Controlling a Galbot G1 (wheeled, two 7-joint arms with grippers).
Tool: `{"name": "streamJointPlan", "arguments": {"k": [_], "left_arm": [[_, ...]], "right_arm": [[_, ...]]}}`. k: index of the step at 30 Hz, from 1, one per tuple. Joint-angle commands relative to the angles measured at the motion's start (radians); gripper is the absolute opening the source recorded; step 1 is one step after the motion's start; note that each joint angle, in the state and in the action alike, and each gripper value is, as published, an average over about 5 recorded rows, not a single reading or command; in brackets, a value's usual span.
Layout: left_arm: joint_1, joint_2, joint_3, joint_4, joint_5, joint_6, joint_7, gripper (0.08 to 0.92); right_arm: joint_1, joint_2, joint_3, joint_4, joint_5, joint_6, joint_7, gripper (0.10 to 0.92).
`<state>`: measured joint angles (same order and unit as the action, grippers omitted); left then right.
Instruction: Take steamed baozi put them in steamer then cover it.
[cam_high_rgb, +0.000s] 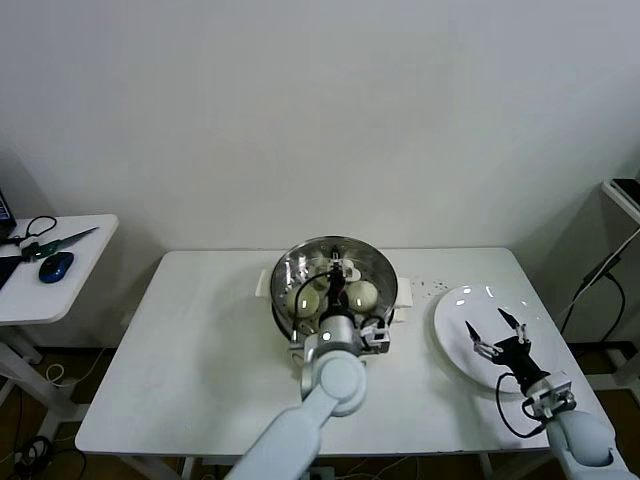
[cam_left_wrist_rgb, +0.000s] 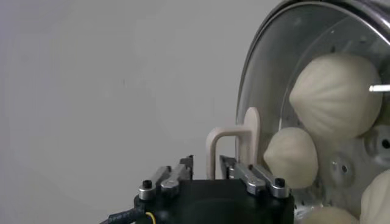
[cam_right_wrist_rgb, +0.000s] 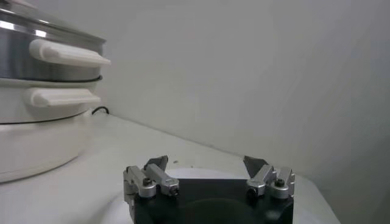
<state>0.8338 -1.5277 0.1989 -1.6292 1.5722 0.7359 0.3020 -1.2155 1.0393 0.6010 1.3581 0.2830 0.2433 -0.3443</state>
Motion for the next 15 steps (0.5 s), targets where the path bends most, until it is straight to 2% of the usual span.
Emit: {"name": "streamJointPlan", "arguments": {"k": [1,10,15], "left_arm": [[0.018,0.100,0.025,-0.175,-0.049,0.049,0.050,0.406],[0.110,0.222,-0.010,-0.399,-0.189,0.049,0.064,0.666],[0.209,0.321,-0.065,-0.496,-0.336,0.043,0.000,0.795]], "right_arm": [[-0.008,-0.001,0.006,0.012,-0.005,-0.034,0.012,0.823],[-0.009,-0.003,0.012,0.039,0.011,-0.072,0.022,0.823],[-0.008,-0.002,0.016,0.052,0.030,-0.094,0.039,0.823]]}}
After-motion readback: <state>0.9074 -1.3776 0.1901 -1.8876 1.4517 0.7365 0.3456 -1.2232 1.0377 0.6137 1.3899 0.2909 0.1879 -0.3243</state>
